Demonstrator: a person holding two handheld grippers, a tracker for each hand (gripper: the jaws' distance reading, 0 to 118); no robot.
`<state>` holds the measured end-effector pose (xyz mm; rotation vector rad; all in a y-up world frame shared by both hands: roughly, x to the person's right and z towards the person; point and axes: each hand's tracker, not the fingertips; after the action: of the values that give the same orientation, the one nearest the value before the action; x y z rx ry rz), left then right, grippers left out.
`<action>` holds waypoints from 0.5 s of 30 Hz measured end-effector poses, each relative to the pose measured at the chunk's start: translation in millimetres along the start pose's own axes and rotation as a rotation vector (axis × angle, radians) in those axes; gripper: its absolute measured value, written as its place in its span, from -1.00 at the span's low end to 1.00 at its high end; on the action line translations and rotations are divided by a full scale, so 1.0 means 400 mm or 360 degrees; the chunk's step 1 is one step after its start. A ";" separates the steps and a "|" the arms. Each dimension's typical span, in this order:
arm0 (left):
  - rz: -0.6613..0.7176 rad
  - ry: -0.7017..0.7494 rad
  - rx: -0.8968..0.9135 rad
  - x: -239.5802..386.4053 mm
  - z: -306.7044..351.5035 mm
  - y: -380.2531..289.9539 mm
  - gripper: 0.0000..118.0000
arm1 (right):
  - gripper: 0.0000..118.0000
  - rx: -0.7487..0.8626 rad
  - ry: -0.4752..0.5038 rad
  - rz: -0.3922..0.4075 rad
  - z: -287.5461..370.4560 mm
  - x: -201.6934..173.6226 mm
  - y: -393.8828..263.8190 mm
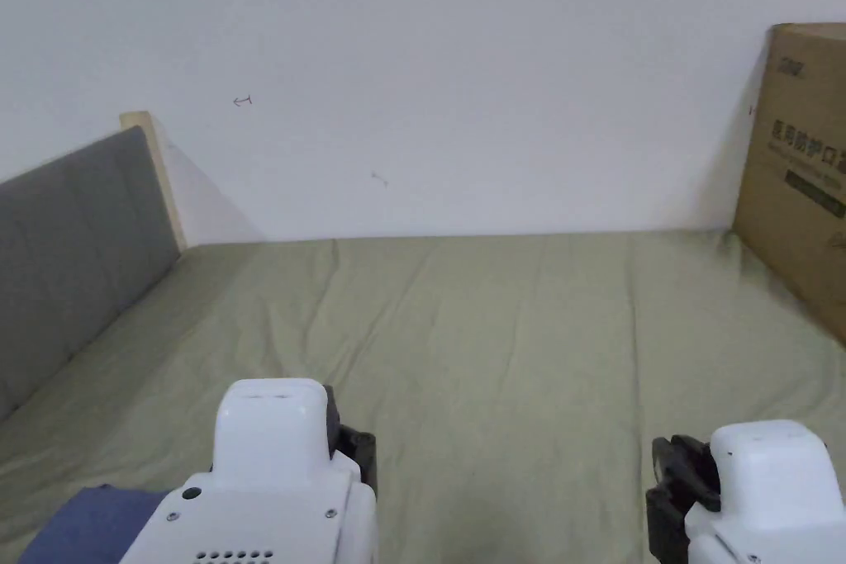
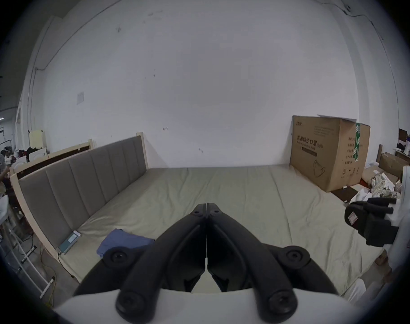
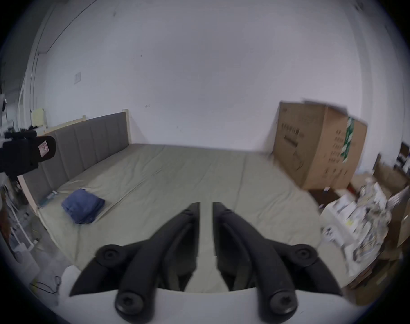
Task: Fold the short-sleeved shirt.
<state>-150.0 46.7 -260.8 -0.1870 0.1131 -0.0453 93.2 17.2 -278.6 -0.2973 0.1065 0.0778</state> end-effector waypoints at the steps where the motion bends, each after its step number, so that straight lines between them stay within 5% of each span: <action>1: -0.0014 0.0011 0.0033 0.005 0.008 0.001 -0.88 | -0.29 0.0037 -0.0035 0.0055 0.008 -0.005 0.004; 3: -0.0022 0.0019 0.0029 0.012 0.021 0.008 -0.47 | 0.49 0.0093 -0.0074 0.0127 0.024 -0.017 0.013; 6: 0.0019 -0.0053 0.0023 0.013 0.029 0.013 1.00 | 0.99 0.0097 -0.0061 0.0095 0.038 -0.021 0.021; 15: 0.0027 -0.0081 -0.0038 0.020 0.042 0.050 1.00 | 0.99 0.0243 -0.0055 -0.0017 0.083 -0.022 0.044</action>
<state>-139.4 68.9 -249.1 -0.2108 0.0645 -0.0221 86.0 43.4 -251.0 -0.1437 0.0760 0.0638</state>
